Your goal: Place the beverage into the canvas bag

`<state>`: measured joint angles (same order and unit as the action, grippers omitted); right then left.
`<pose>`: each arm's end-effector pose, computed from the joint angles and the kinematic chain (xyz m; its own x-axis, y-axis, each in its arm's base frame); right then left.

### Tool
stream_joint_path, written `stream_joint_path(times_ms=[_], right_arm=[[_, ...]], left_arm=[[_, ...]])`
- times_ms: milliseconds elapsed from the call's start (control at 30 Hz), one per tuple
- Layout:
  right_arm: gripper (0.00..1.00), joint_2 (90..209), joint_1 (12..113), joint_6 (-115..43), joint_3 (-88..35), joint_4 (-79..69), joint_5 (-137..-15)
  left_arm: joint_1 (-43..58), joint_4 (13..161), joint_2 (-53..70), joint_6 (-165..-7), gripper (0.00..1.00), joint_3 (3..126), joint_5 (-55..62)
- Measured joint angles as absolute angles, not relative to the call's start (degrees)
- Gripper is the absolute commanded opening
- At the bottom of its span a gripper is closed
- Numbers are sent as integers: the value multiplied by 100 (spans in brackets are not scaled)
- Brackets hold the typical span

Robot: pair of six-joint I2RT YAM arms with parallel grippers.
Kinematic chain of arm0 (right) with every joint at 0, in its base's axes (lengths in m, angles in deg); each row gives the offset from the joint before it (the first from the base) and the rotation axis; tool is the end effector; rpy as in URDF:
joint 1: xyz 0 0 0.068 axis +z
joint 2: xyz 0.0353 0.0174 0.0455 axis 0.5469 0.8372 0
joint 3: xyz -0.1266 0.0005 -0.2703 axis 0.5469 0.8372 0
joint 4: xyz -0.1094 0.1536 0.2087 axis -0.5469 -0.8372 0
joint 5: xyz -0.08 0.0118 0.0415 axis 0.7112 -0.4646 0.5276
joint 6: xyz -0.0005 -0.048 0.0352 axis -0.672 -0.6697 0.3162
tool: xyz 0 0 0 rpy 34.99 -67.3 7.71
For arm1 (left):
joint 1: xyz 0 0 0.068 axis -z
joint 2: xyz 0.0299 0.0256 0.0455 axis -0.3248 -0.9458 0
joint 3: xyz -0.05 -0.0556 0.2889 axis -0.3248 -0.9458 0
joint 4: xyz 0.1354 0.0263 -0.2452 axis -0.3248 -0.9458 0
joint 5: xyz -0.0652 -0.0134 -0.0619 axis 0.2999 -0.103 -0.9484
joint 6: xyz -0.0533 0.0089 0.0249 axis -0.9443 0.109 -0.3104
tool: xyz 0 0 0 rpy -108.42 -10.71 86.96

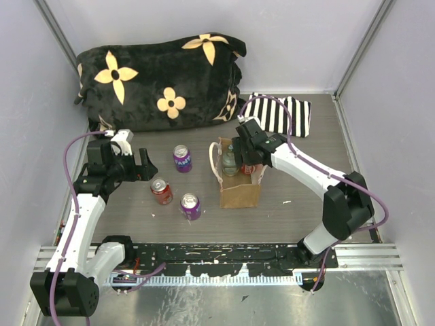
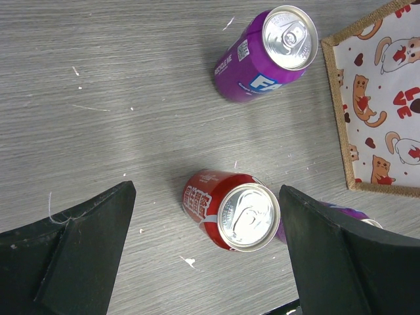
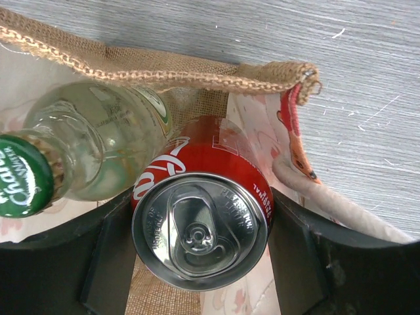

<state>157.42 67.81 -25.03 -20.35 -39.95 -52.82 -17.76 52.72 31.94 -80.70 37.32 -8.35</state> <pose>0.2956 0.1903 0.2754 -0.7723 -0.1775 -0.6100 -0.1990 0.9794 -0.0332 0.2022 -0.0191 0.2950 -0.6621 -0.0823 -0.7449 0.2179 0.9299 -0.2964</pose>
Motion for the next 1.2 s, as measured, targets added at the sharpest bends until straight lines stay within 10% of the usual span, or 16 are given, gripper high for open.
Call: stream_joint_path(times_ms=[300, 633, 1200], right_arm=[[1, 16019, 6778, -2507, -1989, -3853, -5282], [56, 16223, 6754, -2501, -1943, -3722, -5284], [86, 16142, 6748, -2621, -1937, -3711, -5282]], left_arm=[[-1776, 5272, 3194, -8070, 98, 3719, -835], [-1776, 5274, 3194, -8070, 98, 3713, -837], [-1776, 5274, 3194, -8073, 98, 3708, -839]])
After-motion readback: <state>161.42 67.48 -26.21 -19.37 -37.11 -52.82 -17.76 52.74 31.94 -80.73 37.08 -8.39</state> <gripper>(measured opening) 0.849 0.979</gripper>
